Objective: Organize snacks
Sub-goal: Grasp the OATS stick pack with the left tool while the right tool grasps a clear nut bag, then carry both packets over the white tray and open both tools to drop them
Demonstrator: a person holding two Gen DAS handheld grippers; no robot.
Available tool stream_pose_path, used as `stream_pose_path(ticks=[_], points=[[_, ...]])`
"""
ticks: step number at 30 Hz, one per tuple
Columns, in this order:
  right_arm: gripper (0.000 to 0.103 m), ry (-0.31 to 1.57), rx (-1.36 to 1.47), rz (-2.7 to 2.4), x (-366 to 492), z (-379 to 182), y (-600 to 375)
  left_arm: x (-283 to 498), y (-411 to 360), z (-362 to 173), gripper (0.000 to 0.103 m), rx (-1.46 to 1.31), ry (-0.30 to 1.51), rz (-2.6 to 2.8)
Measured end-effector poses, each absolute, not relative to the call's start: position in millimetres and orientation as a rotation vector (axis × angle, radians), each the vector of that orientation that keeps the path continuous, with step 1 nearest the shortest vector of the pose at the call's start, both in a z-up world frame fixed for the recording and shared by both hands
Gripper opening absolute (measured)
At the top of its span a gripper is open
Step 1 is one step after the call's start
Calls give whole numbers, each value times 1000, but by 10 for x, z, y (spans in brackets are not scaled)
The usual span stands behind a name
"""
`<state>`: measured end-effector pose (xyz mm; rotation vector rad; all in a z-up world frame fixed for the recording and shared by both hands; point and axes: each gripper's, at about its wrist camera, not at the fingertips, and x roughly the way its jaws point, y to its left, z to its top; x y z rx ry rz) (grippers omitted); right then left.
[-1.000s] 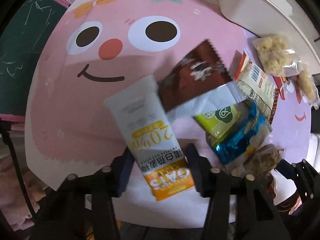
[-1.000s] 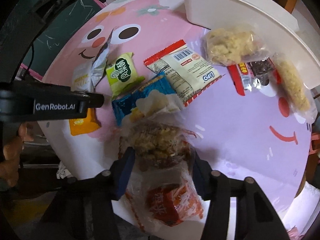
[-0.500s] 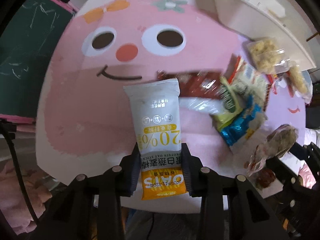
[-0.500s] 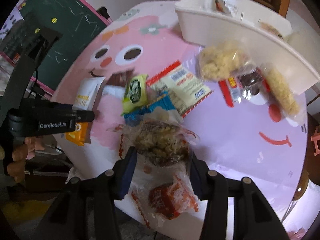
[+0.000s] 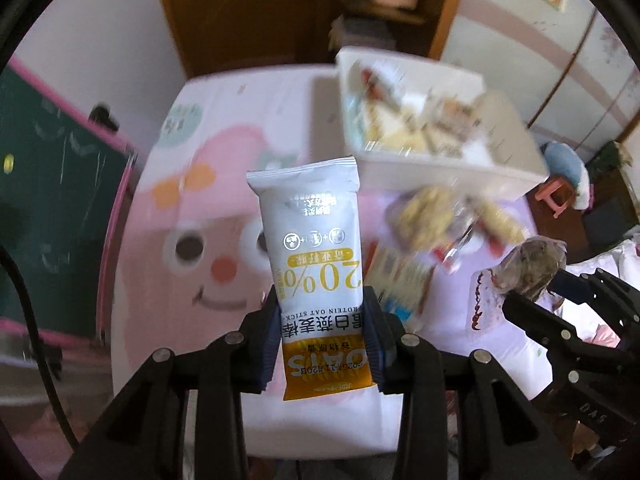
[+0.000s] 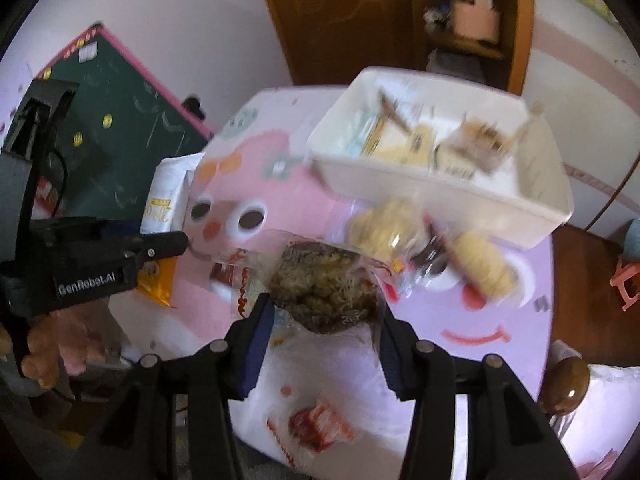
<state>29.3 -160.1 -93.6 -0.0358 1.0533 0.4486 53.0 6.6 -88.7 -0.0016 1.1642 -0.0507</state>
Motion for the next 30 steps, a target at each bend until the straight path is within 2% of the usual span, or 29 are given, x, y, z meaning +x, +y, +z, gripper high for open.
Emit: stream_pose_path(ticks=[8,15,21,30], points=[[49,935,1,363,687,-391,-1844,1043,-161,-388,35,54,1030,-116],[49,890,16,289,1092,-144,-1976,1498,-420,-143,35,107,960,-152],[49,881,34,231,1498,-87,-2030,1859,-610,-128,35,114,944,-176],[49,942,59,152,2115,-291,-2109,2446,-788,-417,35,115,988,-182]])
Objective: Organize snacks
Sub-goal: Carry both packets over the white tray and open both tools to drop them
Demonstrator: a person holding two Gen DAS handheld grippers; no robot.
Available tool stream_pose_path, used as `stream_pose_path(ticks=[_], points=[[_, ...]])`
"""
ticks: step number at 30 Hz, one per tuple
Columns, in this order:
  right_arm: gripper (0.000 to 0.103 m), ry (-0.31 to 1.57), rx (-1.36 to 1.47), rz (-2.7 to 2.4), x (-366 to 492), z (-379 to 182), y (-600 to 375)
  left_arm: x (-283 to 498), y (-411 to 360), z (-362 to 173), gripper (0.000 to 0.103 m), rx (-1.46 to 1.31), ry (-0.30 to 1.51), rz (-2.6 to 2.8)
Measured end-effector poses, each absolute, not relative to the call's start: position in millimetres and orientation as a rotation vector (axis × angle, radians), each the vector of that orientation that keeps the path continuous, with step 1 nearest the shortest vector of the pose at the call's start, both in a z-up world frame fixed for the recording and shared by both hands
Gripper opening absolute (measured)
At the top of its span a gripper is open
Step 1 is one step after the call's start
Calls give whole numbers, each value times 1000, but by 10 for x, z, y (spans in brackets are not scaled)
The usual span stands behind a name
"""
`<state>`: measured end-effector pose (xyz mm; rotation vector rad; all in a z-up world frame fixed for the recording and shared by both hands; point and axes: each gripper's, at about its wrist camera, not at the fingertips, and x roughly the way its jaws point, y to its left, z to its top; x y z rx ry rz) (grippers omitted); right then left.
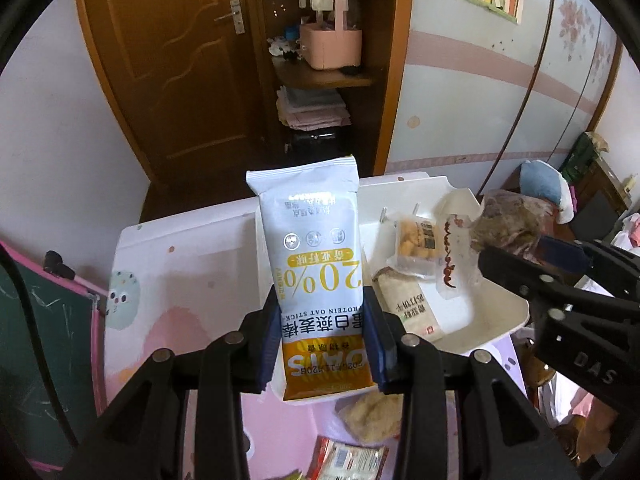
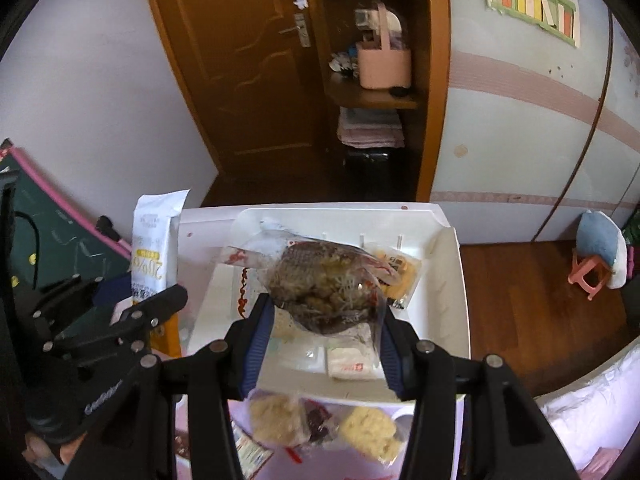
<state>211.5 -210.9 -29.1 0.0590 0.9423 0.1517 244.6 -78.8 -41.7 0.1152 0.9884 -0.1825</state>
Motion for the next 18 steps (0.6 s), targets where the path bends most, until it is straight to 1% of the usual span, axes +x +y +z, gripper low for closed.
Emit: stream_pose_path(ticks=[11,18], points=[[50,1063,58,66,2627,-885,-2178,2928,-1011,-965,36,142,1082,-199],[51,1127,50,33,2783,-1221,-2192,3096,-1094,-1265,39,157,1128,-190]])
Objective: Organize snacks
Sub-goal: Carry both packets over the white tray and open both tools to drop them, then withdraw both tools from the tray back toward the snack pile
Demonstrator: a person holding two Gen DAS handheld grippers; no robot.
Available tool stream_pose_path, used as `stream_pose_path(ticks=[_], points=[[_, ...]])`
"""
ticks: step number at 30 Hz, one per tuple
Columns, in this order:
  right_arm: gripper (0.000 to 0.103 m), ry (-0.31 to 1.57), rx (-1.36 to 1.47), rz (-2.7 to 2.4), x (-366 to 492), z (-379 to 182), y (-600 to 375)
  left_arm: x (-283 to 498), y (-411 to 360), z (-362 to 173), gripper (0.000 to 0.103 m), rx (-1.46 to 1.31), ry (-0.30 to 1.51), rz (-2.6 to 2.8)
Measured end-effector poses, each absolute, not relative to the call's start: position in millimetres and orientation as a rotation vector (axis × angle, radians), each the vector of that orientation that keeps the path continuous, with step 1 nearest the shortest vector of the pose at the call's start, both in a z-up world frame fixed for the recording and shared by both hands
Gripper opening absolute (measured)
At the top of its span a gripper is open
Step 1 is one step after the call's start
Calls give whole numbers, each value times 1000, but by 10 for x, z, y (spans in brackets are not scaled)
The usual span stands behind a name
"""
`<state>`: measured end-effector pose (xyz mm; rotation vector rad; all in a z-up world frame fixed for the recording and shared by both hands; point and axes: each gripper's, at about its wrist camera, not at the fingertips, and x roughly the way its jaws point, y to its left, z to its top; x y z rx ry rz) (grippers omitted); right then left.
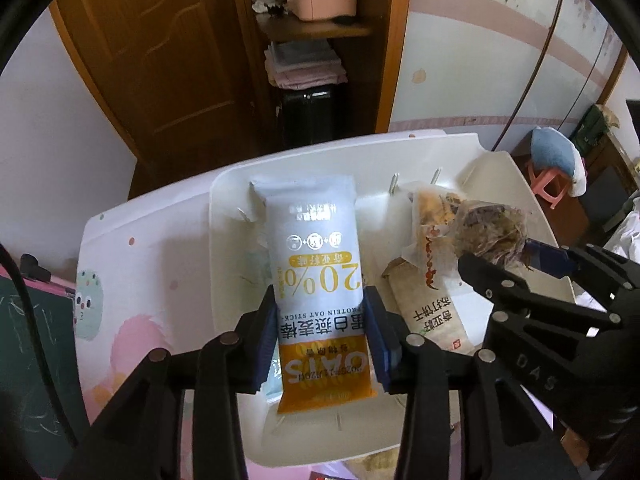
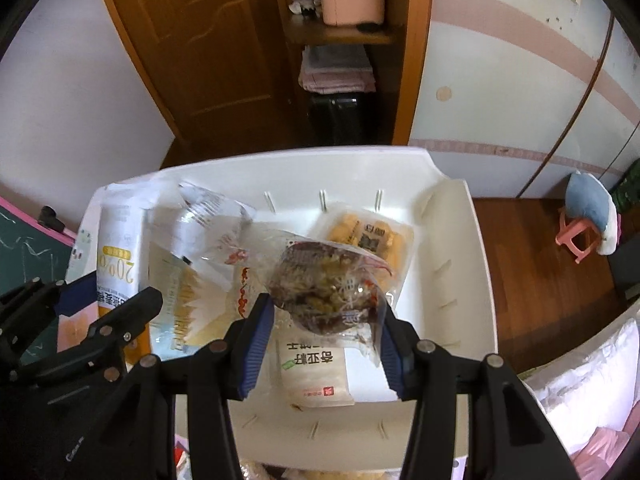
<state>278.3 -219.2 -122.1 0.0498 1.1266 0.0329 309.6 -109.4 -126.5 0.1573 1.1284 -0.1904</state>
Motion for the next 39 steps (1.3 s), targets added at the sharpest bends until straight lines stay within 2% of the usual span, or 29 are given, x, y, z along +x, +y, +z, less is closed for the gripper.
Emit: stream_pose_path(ticks=[1,3,4,6,7,11,12,14,39], points=[[51,1133,51,31,2785,-1265,-2197,3108,-1101,-1293,40,156,1131,-189],[51,1137,51,37,2797,-1313,-2187,3135,-1103,-1350,54,158,1146,-184],[50,1131,50,39,2794,-1328,-2183,3138,-1092,-1375,58,163,1149,-171],[51,1128,51,26,2801,-1360,-2201,3153,-1046,-1412,74,162,1149,-153],[53,1132,60,25,2802,-1381,-2219,3157,-1015,-1426,77,154,1150,-145],[74,1145,106,13,2833,-1443,-2301,3165,-914,-1456,87,107,1168,-173],[75,1145,114,12,2826,-1448,-2318,3159,-903,-1456,89,100,1169,-182],[77,1140,126,12,2812,-1447,-2322,3138,-912,-1442,91,111,1164,-189],[78,1081,163,3,2611,-1183,-2379,2893,-839,-1180,91,109,1141,-167]])
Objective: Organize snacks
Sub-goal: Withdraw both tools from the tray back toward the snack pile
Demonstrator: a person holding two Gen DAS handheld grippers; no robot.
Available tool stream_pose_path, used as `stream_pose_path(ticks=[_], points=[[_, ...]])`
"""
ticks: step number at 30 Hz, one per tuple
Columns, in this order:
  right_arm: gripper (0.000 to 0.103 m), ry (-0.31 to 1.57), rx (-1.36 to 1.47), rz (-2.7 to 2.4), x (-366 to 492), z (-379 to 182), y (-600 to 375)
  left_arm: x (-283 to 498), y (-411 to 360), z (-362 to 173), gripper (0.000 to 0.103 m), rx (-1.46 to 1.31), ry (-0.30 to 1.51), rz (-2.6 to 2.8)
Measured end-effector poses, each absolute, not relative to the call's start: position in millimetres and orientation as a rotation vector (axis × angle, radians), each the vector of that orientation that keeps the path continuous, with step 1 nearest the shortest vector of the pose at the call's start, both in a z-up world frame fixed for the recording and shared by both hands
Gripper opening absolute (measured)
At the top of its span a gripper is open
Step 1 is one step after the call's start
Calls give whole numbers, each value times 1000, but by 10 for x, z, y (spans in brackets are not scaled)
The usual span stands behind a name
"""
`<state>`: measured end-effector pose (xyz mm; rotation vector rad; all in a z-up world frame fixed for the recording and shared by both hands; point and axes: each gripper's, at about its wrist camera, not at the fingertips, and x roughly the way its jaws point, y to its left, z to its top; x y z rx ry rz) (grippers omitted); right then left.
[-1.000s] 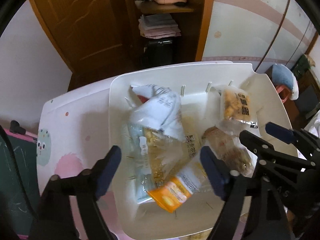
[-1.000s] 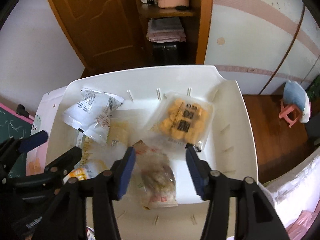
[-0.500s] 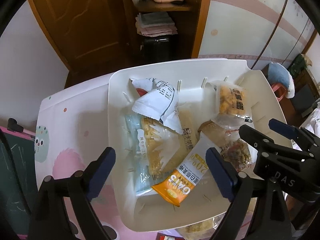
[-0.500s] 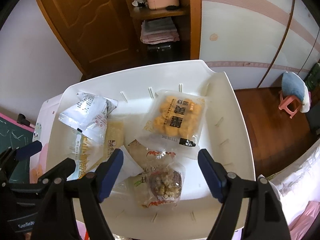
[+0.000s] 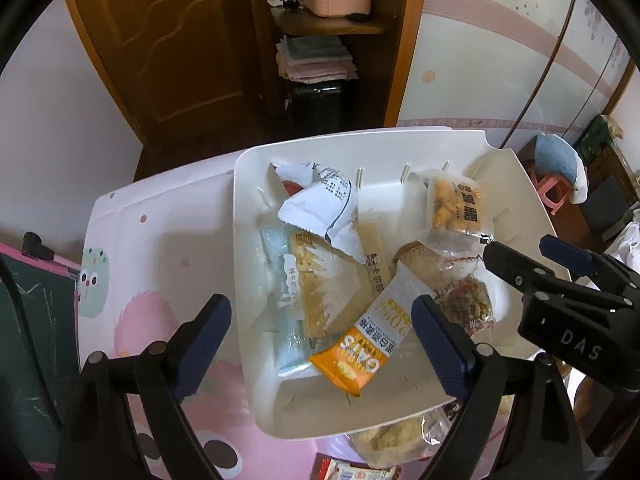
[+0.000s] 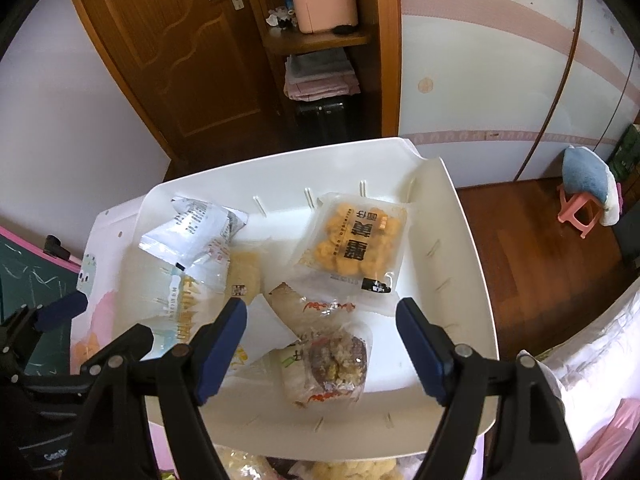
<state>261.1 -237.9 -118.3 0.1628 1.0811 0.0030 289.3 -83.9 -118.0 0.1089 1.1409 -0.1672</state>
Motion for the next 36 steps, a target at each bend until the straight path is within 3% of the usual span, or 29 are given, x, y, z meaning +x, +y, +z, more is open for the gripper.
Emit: stream_pose_path(ticks=[25,36], points=[[78,971,102,126,1701,-458,-2201,1877,-420,-478,91,63,1003,-200],[78,964,-7,189,1067,-385,-2034,1297,-91,-411,91,88,971,-238]])
